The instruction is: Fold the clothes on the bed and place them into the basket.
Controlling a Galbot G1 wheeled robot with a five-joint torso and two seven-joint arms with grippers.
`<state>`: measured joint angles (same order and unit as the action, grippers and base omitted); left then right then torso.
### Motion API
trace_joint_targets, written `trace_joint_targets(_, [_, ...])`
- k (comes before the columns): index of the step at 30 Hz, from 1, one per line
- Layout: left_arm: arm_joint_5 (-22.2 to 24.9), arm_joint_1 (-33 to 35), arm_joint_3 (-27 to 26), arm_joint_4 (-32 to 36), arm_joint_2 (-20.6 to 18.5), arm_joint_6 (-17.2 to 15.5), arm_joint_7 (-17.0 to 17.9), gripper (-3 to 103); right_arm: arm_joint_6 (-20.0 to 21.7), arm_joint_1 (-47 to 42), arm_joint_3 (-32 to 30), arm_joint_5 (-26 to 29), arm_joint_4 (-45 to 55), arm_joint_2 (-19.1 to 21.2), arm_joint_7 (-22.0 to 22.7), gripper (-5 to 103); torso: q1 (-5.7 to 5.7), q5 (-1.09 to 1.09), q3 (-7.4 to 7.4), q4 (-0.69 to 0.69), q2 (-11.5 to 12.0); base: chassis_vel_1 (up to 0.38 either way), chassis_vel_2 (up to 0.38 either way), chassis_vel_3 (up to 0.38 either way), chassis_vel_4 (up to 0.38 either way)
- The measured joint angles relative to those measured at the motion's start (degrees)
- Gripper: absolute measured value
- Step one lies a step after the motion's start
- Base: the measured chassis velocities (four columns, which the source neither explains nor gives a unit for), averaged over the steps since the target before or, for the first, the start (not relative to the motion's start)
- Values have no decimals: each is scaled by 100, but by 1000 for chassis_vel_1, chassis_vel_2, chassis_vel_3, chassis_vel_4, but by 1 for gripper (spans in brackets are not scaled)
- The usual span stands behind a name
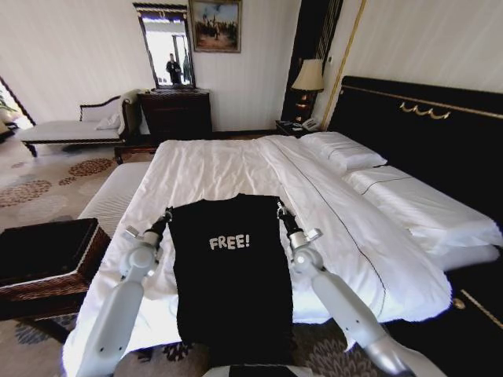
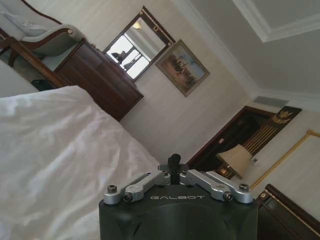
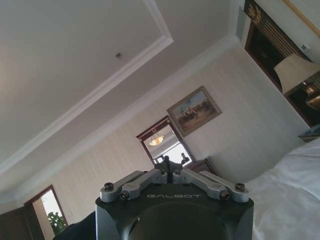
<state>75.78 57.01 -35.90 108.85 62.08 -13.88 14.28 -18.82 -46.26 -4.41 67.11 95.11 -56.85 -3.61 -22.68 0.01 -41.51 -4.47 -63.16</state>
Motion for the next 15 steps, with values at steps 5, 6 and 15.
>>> trace_joint_targets(5, [373,-291,-76,242,-332,-44,130,2,104,414,87,529,453,338,83,0,0,0,0,1,0,0,0,0,0])
trace_joint_targets(6, [438,-363,-79,256,-385,-59,143,2,123,528,133,631,490,393,98,0,-1,-1,0,1,0,0,0,0,0])
trace_joint_targets(15, [306,-1252,455,-835,-476,-153,-54,2,72,1972,1200,857,-1050,193,-102,0,-2,0,-3,2,1,0,0,0,0])
